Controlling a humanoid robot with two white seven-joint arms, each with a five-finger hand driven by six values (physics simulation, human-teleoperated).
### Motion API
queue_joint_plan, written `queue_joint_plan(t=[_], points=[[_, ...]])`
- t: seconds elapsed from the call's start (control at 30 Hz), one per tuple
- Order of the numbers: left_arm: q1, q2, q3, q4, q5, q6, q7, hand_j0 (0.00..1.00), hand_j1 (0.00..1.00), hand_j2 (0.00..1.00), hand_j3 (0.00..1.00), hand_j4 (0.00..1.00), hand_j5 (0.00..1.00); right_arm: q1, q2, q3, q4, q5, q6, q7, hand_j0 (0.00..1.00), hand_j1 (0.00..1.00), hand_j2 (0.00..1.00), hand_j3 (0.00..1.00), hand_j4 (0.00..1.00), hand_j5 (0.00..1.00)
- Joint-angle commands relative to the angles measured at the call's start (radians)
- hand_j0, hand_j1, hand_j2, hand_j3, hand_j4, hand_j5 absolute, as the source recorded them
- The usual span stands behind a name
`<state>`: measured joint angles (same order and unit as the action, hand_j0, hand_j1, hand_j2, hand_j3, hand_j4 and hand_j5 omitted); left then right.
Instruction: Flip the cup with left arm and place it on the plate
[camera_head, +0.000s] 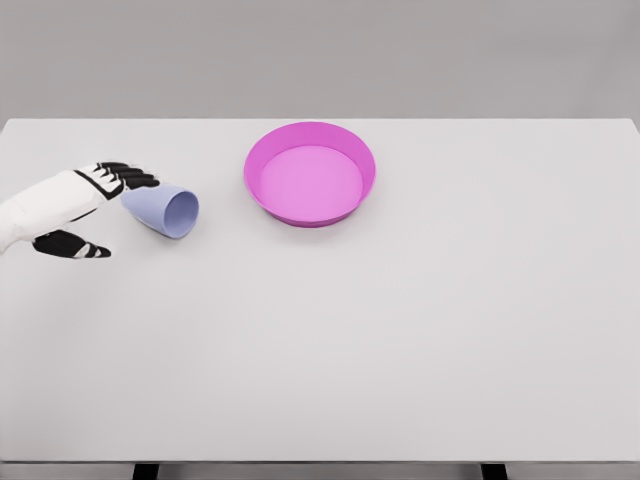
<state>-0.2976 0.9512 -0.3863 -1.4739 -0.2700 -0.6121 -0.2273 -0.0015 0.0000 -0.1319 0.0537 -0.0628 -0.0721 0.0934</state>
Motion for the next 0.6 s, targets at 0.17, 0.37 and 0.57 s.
queue_joint_plan(t=[0.17,0.37,0.57], points=[[-0.115,0.027,-0.138,0.035,0.037,0.001,-0.001,1.00,1.00,1.00,1.00,1.00,1.00,0.000,0.000,0.000,0.000,0.000,0.000,0.000,1.00,1.00,1.00,1.00,1.00,1.00],[-0.236,0.015,-0.301,0.083,0.043,0.001,-0.003,1.00,1.00,1.00,1.00,1.00,1.00,0.000,0.000,0.000,0.000,0.000,0.000,0.000,1.00,1.00,1.00,1.00,1.00,1.00],[-0.264,0.014,-0.302,0.086,0.046,0.001,-0.003,1.00,1.00,1.00,1.00,1.00,1.00,0.000,0.000,0.000,0.000,0.000,0.000,0.000,1.00,1.00,1.00,1.00,1.00,1.00]])
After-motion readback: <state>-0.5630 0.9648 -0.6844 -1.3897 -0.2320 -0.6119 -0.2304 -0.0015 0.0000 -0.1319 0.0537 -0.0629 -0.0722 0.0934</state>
